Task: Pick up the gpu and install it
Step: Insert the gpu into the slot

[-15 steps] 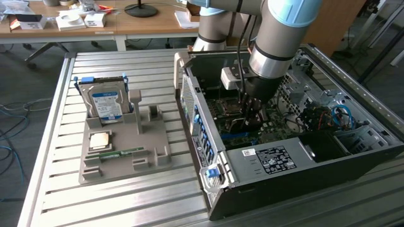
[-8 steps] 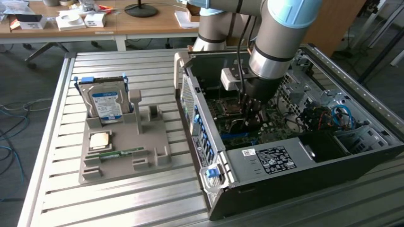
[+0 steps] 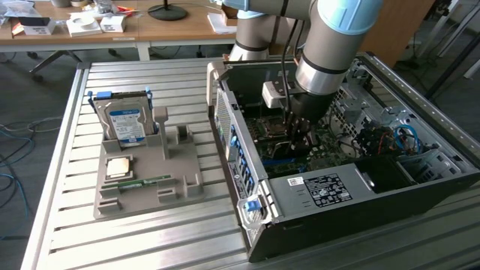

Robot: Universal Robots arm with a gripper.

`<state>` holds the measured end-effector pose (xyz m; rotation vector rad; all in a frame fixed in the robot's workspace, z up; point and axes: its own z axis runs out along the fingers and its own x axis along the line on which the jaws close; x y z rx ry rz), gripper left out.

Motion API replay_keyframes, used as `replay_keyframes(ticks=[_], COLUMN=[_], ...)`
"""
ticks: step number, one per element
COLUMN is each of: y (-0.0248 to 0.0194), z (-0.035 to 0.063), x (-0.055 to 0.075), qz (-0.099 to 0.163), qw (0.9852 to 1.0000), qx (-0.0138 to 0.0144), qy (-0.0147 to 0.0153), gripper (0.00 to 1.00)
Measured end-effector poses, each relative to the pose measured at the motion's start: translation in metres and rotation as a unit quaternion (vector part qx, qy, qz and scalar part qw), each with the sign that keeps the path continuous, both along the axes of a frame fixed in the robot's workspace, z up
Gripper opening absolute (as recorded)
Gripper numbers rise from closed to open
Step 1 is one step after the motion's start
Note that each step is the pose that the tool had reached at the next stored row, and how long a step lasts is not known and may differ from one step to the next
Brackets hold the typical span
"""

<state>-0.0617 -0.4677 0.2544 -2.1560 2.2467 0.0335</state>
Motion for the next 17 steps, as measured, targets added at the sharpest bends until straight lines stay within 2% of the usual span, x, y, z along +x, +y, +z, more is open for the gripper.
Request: replay_keyframes(ticks=[17], y=[0.0], z=[-0.0001], x=[0.0], qz=[-0.01], qw=[1.0], qx=[0.0], qy=[0.0], gripper=[0.26])
